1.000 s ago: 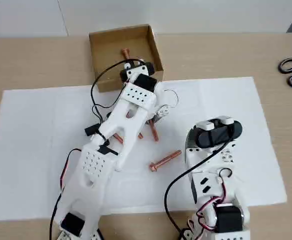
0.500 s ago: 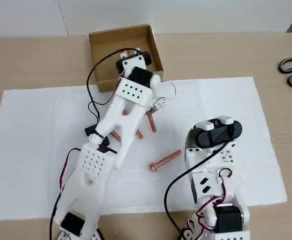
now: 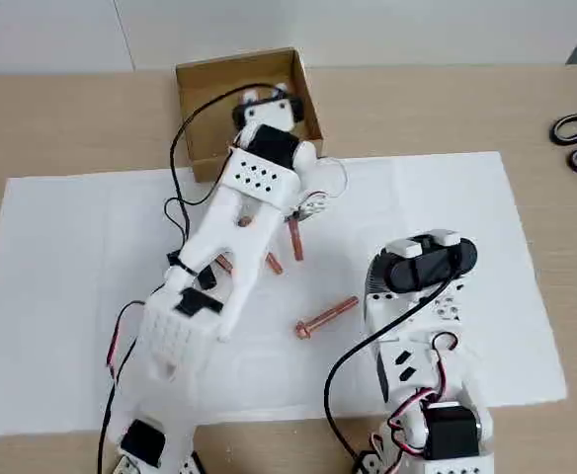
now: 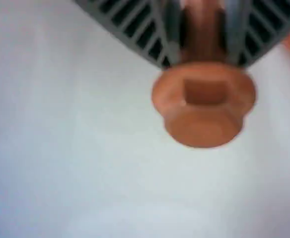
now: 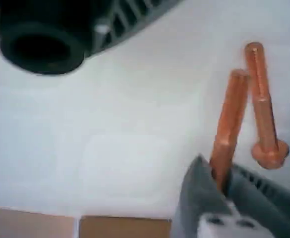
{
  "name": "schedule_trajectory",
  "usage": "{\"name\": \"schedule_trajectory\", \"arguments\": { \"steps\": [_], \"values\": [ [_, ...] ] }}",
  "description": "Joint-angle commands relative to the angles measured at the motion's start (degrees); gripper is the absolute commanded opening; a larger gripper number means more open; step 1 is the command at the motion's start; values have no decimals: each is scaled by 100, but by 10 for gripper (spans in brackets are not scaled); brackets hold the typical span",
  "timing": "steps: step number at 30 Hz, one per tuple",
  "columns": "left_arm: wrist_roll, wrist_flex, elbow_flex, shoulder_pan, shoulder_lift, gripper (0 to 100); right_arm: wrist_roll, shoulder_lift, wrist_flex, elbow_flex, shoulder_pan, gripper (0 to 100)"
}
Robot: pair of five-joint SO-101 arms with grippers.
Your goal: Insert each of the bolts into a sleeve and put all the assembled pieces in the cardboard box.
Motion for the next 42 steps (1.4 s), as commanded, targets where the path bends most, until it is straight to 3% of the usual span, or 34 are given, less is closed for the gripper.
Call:
{"name": "schedule_trajectory", "arguments": {
  "steps": [1,8,16,33,42],
  "values": [
    [-255,105,593,26,-1160,7,-18,-75,-13,-44,-136,4],
    [-334,105,1393,-413,-2163,7,-9,-75,-31,-44,-1473,4],
    [-343,105,2009,-897,-3191,7,-9,-75,-31,-35,-1499,4],
    [-325,97,3125,-211,-5073,7,-9,-75,-48,-44,-1473,4],
    [-325,-308,3275,-220,-5837,7,-9,-75,-558,9,-1464,4]
  ]
}}
